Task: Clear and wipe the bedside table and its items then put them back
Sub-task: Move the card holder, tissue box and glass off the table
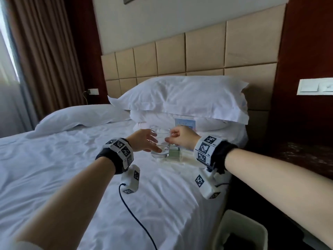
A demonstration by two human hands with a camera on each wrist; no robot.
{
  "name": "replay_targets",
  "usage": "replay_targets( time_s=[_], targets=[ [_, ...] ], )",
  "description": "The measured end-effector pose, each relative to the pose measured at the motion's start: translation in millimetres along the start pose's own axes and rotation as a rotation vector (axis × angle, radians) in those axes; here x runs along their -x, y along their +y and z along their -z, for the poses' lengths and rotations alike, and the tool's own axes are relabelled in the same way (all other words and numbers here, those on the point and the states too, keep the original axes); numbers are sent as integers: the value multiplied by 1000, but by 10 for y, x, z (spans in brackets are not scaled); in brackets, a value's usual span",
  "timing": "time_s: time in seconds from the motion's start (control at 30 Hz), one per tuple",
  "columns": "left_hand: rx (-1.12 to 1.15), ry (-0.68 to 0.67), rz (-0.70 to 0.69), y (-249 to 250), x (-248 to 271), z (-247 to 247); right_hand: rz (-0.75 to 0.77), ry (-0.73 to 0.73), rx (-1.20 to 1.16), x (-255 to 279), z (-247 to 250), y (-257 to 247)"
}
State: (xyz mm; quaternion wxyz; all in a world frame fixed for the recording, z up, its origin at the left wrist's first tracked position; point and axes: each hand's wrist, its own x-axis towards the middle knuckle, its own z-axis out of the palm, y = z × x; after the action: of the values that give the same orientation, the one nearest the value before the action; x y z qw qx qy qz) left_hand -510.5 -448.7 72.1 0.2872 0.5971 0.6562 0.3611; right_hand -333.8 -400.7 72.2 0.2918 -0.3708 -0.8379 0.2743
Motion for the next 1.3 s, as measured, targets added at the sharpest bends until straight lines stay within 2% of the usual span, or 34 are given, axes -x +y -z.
replay_targets(
  time_s=[0.23, 0.33, 0.43, 0.57, 0.73, 0.83, 0.93, 1.07, 1.3],
  targets=[
    [1, -69, 209, -640, 14, -71, -80, -136, -25, -138, -629, 247],
    [-44, -113, 264, -747, 29, -39, -48, -148, -52, -116, -787, 292],
    [-156, -131, 256, -675, 0, 74, -24, -146, -70, -146, -762, 280],
    [-103, -114, 188, -375, -36, 247, -47, -176, -90, -186, -623, 275],
    [-59, -37, 64, 13, -154, 250, -119, -148, -395, -181, -148, 283],
    [-92, 3, -28, 248, -279, 71, -128, -73, -393, -105, 234, 451],
    [-102, -34, -90, 503, -416, -196, -128, -31, -309, 13, 542, 662],
    [-101, -93, -173, 823, -608, -663, -168, 129, -292, 214, 946, 993],
    [-121, -301, -192, 948, -904, -1754, -302, 330, -266, 629, 1407, 1794]
  ],
)
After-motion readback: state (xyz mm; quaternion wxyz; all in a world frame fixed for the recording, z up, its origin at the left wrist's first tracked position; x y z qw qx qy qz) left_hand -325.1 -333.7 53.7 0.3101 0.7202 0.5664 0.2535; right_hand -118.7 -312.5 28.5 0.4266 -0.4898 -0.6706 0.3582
